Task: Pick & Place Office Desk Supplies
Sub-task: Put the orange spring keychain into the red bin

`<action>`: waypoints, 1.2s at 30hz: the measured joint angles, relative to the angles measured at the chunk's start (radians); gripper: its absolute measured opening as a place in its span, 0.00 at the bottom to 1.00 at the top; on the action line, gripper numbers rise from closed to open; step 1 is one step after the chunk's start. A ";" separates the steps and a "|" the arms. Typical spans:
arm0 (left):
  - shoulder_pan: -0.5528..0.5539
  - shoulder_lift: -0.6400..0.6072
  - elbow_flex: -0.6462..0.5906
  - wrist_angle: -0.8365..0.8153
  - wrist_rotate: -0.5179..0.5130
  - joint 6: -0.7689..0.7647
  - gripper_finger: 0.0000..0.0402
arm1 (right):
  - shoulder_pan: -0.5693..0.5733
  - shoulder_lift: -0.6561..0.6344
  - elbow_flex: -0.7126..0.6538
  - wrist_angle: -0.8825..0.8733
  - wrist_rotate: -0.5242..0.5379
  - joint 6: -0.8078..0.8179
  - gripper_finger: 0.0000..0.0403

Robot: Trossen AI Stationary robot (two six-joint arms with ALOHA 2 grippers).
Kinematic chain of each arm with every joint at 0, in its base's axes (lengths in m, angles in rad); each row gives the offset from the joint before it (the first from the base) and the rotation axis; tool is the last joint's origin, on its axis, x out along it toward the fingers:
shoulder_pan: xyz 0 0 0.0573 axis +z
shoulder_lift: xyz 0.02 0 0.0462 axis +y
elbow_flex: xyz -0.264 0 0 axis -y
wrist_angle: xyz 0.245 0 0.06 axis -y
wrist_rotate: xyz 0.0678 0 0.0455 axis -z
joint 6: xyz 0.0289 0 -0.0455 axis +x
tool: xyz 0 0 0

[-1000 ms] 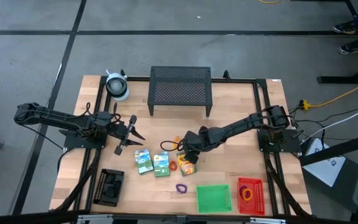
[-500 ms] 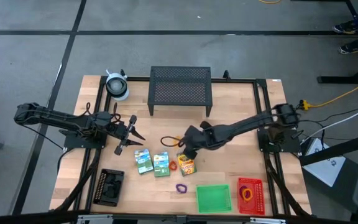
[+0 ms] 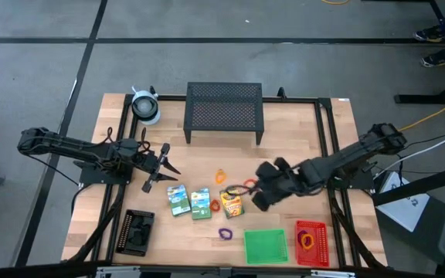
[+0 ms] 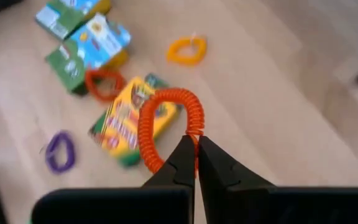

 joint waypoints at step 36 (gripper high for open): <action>0.000 0.000 0.000 -0.006 0.000 0.019 0.25 | 0.793 0.071 0.000 -0.246 -0.191 1.204 0.01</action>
